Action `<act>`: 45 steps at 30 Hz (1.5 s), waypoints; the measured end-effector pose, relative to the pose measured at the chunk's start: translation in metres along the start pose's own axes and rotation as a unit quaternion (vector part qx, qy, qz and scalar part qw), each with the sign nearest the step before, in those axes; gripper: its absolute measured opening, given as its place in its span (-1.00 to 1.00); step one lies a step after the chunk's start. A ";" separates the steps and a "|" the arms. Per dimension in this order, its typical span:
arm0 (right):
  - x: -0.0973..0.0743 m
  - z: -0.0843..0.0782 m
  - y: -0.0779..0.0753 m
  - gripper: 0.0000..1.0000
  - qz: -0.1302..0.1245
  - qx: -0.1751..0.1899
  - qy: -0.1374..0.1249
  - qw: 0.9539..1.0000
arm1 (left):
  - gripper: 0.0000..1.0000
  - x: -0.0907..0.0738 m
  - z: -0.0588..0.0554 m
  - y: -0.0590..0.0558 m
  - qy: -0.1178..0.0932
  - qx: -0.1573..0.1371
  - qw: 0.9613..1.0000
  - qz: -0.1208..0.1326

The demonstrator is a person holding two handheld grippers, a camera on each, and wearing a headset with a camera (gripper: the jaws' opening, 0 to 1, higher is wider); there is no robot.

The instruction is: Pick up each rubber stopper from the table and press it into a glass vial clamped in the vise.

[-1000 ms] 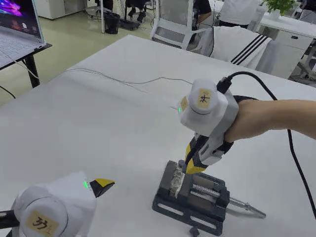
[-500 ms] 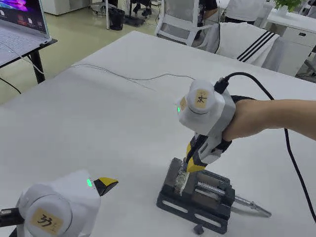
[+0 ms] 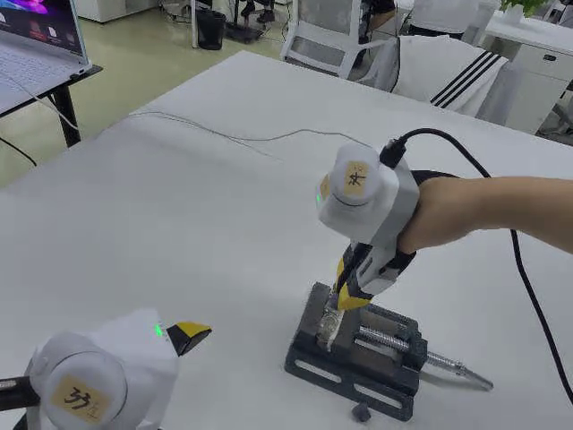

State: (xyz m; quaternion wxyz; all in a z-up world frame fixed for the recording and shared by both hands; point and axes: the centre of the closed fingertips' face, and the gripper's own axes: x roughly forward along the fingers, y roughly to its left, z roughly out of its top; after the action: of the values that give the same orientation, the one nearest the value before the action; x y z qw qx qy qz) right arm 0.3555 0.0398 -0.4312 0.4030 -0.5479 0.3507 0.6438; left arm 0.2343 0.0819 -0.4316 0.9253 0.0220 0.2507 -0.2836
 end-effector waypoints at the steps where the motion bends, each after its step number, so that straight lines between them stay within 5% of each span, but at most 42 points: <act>1: 0.000 0.000 0.000 -0.89 0.001 0.000 0.002 1.000 | 0.80 0.000 0.000 0.000 0.000 0.000 1.000 0.000; 11: 0.001 0.001 -0.001 -0.91 -0.004 0.045 0.017 0.999 | 0.80 0.001 0.000 0.000 0.001 0.001 1.000 -0.001; 20: 0.001 0.000 -0.002 -0.91 -0.016 0.118 -0.003 0.993 | 0.80 0.003 0.003 -0.001 -0.003 0.002 1.000 -0.005; 45: 0.001 -0.001 -0.001 -0.85 -0.021 0.033 0.008 0.999 | 0.78 0.001 0.001 -0.001 -0.001 0.000 1.000 -0.006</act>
State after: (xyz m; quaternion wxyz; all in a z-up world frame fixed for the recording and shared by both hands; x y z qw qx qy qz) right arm 0.3566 0.0395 -0.4320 0.4313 -0.5468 0.3639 0.6186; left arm 0.2353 0.0803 -0.4313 0.9240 0.0199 0.2499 -0.2887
